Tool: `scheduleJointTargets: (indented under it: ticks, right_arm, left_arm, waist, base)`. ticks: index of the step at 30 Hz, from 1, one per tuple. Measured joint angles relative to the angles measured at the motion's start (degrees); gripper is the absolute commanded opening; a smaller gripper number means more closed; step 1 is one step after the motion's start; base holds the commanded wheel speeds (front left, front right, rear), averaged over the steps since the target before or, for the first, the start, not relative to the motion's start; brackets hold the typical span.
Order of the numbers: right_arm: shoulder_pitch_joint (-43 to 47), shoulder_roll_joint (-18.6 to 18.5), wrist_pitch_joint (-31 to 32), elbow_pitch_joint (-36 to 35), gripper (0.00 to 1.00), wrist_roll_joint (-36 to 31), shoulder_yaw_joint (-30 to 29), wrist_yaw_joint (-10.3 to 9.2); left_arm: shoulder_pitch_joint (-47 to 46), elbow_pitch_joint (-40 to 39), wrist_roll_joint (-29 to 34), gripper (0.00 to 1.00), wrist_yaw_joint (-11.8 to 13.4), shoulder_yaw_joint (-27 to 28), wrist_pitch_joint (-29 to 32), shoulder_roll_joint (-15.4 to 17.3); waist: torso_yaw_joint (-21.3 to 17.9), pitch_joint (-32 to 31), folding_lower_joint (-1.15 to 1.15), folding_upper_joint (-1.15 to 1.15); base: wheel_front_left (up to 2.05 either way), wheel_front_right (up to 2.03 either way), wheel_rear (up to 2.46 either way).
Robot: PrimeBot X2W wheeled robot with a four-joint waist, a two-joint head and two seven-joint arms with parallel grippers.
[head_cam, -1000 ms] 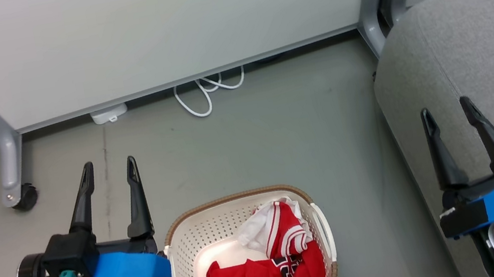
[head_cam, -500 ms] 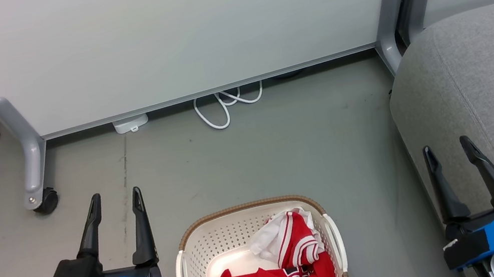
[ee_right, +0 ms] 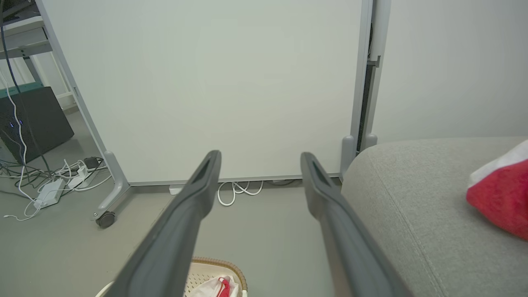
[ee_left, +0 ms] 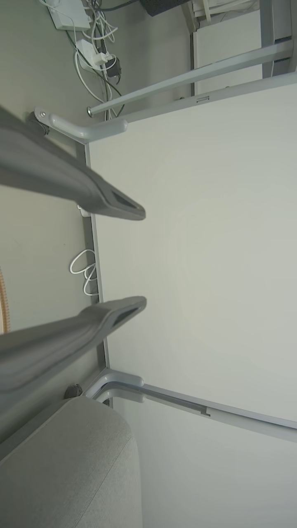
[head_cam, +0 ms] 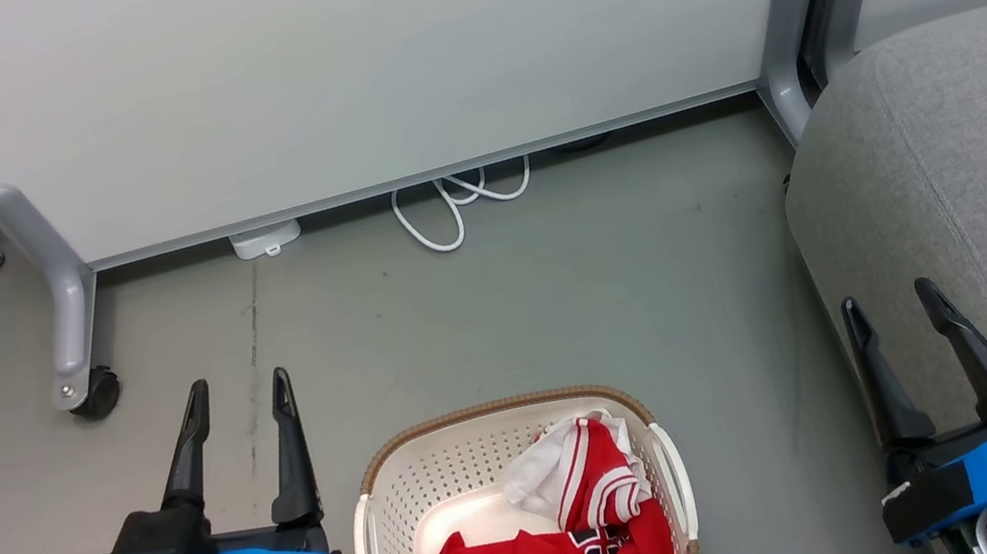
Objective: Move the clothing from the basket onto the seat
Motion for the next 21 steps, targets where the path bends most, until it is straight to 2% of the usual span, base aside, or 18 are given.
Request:
scheduleJointTargets:
  ticks: [11,21]
  right_arm:
    - [-3.69,0.02,0.00,-1.30,1.00,0.22,-0.89,0.00]
    - [-11.64,0.05,0.00,-3.34,1.00,0.21,-0.81,0.00]
  left_arm:
    - [-7.01,4.01,1.32,1.00,-0.31,-6.16,0.00,0.34]
    - [-20.38,12.62,-0.34,1.00,-0.34,-18.13,0.00,6.60]
  waist:
    - [-1.62,4.27,0.01,0.00]
    - [-5.29,13.89,0.01,0.00]
  base:
    - [0.00,0.00,0.00]
    - [0.00,0.00,0.00]
